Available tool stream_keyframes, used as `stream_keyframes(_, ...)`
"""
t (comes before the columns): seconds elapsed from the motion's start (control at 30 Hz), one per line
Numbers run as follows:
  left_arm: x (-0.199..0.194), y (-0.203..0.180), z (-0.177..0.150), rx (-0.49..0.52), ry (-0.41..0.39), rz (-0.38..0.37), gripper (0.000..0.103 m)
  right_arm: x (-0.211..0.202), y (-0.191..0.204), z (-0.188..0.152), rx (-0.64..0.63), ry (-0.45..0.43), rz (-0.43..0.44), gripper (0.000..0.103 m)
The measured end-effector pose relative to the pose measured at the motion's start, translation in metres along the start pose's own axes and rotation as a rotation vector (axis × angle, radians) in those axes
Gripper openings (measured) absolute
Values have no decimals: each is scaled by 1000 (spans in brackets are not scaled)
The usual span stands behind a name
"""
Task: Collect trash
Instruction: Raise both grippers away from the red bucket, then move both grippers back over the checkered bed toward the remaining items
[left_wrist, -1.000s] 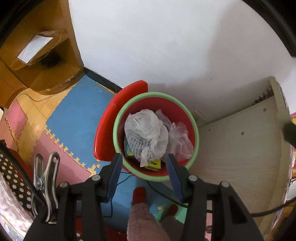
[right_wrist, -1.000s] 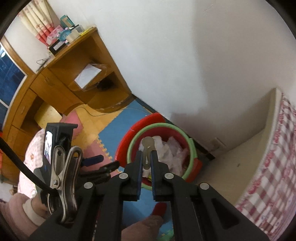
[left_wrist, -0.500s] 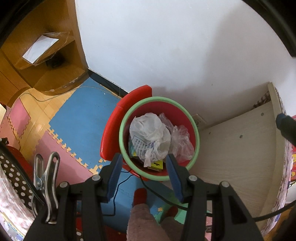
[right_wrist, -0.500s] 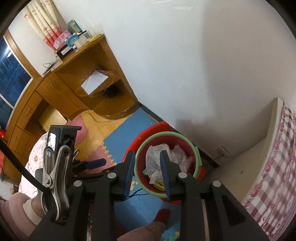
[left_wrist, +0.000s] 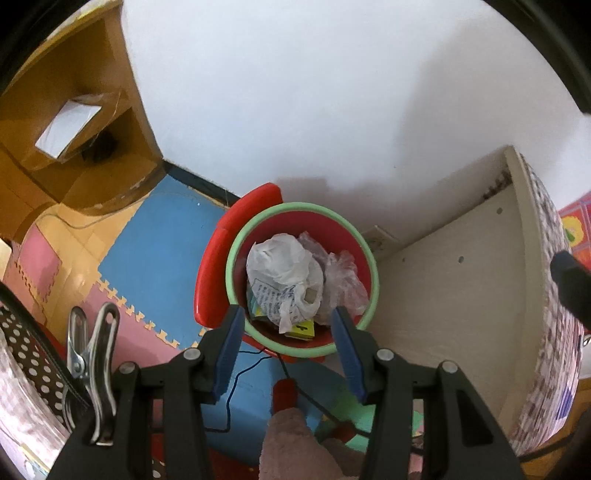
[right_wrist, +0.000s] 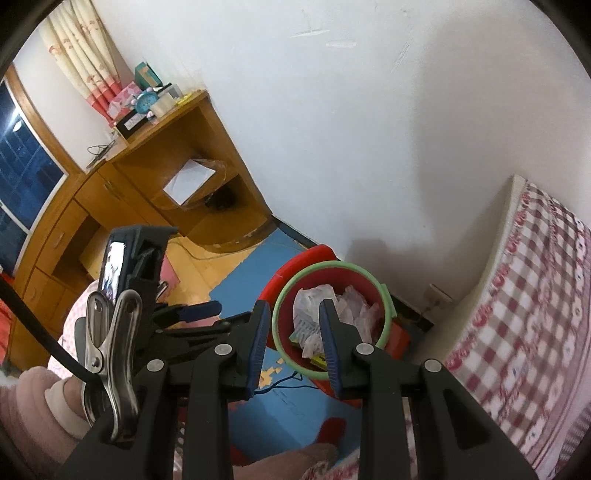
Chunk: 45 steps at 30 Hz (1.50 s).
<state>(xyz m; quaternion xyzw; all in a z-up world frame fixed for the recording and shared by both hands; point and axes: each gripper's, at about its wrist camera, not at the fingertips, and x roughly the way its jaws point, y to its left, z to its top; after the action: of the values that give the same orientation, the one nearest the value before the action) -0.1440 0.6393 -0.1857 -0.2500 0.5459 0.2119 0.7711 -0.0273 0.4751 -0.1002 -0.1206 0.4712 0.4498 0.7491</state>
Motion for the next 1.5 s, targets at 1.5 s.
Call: stream_keyframes(1.5,-161,-264,-139,387,-168,-111,52,-331,-109,-242,307,-391,-256,29)
